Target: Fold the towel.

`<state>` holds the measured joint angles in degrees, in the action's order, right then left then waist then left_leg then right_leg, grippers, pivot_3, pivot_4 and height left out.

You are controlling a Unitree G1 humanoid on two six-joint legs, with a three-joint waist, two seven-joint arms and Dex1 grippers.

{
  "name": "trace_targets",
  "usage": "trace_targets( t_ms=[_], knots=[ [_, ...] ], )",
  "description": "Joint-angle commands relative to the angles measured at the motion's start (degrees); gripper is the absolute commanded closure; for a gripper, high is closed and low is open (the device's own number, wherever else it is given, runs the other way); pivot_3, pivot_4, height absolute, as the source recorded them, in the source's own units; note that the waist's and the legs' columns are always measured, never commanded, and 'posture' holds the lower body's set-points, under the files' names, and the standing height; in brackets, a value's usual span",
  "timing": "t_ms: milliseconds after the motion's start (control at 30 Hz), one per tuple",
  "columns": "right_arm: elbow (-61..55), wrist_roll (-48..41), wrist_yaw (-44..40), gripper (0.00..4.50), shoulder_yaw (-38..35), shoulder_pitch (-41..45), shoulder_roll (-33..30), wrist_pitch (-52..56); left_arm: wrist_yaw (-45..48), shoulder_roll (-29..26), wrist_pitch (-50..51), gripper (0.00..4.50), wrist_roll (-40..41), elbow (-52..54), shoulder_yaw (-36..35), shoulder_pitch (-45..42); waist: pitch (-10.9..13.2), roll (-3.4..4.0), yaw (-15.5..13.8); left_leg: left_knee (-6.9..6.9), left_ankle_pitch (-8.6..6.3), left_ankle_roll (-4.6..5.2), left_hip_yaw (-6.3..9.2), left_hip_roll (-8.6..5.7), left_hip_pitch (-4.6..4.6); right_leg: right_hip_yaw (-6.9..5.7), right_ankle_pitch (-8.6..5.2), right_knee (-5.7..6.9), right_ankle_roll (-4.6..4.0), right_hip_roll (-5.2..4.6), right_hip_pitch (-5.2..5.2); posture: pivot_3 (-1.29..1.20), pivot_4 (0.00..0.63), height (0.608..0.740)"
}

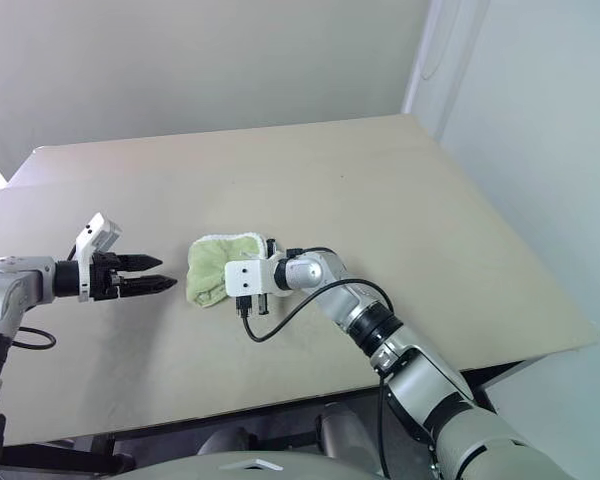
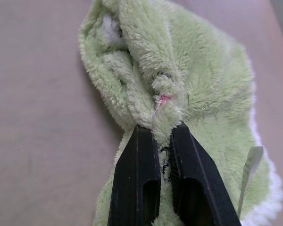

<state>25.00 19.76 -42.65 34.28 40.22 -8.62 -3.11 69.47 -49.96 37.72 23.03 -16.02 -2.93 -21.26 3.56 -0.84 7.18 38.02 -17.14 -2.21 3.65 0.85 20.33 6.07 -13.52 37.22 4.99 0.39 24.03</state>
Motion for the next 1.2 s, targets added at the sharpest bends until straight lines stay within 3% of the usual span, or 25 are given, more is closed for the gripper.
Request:
trace_targets(
  t_ms=[33, 367, 500, 633, 833, 967, 1200],
  knots=[
    [-3.14, -3.05, 2.45, 4.49, -5.06, 2.09, 1.69, 0.76, -0.21, -0.04, -0.95, 0.00, -0.50, 0.04, -0.17, -1.90, 0.00, 0.00, -0.02, 0.00, 0.00, 0.00, 0.01, 0.00, 0.00, 0.00, 0.01, 0.00, 0.00, 0.00, 0.00, 0.00, 0.000, 0.740],
    [-14.54, -17.94, 3.70, 4.49, -22.82, 5.65, 1.61, 16.46, -0.07, 0.75, -1.85, 0.00, -1.38, -2.19, 0.28, -3.38, 0.01, 0.01, -0.15, 0.00, 0.00, 0.00, 0.03, 0.00, 0.03, 0.00, 0.02, -0.01, 0.00, 0.00, 0.00, 0.00, 0.000, 0.740],
    [-16.19, -19.57, 4.07, 4.49, -24.05, 6.04, 1.05, 19.63, 0.06, 0.92, -2.00, 0.00, -1.61, -2.49, 0.27, -3.56, 0.01, 0.02, 0.00, -0.01, 0.00, 0.00, 0.02, 0.00, 0.02, -0.01, 0.01, -0.01, 0.00, 0.00, 0.00, 0.00, 0.000, 0.740],
    [-5.38, -18.79, 11.69, 4.49, -36.33, 11.96, -13.52, 21.38, -0.36, 3.28, -3.43, 0.00, -2.47, -4.82, 1.63, -5.65, 0.08, 0.07, -1.65, 0.08, 0.03, -0.04, 0.01, -0.11, 0.09, -0.01, 0.00, -0.06, -0.03, -0.11, -0.03, 0.00, 0.000, 0.740],
    [3.93, -13.96, 16.20, 4.49, -35.62, 11.44, -23.22, 14.20, -0.09, 4.64, -4.78, 0.00, -3.34, -6.68, 2.27, -6.84, 0.07, 0.06, -0.73, -0.13, -0.06, 0.09, -0.17, -0.14, 0.01, 0.16, -0.08, -0.25, -0.09, -0.13, -0.05, 0.00, 0.000, 0.740],
    [5.76, -12.42, 17.88, 4.49, -34.97, 8.97, -24.40, 11.57, 0.15, 5.05, -5.44, 0.00, -3.96, -7.44, 2.49, -7.31, 0.08, 0.08, 0.40, -0.32, -0.06, 0.12, -0.17, -0.05, -0.04, 0.19, -0.08, -0.08, -0.18, 0.00, 0.08, 0.00, 0.000, 0.740],
    [2.76, -5.92, 21.24, 4.49, -28.47, -2.15, -23.08, 7.64, 0.51, 5.20, -7.04, 0.00, -5.05, -8.75, 2.77, -7.76, 0.08, 0.09, -0.09, -0.22, -0.06, 0.11, -0.17, -0.08, 0.05, 0.21, -0.12, -0.07, -0.12, -0.03, 0.10, 0.00, 0.000, 0.740]
  ],
)
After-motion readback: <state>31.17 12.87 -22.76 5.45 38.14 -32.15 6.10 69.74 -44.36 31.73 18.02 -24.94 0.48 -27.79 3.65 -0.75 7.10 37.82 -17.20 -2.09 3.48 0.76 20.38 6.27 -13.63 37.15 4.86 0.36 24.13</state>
